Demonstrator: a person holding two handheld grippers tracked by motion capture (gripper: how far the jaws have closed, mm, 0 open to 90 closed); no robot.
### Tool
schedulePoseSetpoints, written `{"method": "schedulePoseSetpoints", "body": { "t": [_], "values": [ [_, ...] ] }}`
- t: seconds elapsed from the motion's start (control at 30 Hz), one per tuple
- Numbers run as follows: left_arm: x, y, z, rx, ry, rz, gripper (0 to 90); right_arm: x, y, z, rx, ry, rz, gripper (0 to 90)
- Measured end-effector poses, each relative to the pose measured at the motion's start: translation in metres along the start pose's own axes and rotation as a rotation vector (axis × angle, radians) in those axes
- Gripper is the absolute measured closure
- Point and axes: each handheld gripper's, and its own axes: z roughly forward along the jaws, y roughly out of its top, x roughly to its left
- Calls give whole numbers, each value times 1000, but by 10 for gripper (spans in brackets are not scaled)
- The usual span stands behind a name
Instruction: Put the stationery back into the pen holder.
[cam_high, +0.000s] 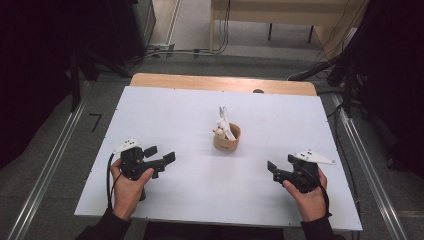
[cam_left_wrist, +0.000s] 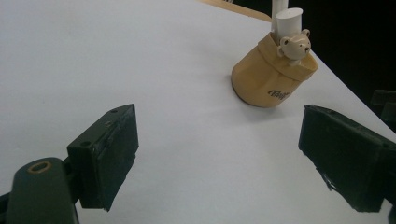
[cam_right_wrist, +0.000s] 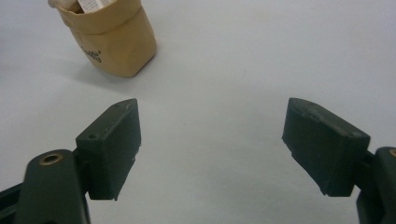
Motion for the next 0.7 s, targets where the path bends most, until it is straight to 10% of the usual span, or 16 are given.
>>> {"method": "schedulePoseSetpoints", "body": {
  "t": [0.7],
  "values": [
    [7, -1, -13, -21, 59, 12, 126, -14, -5, -8, -6, -26, 25, 180]
  ]
}}
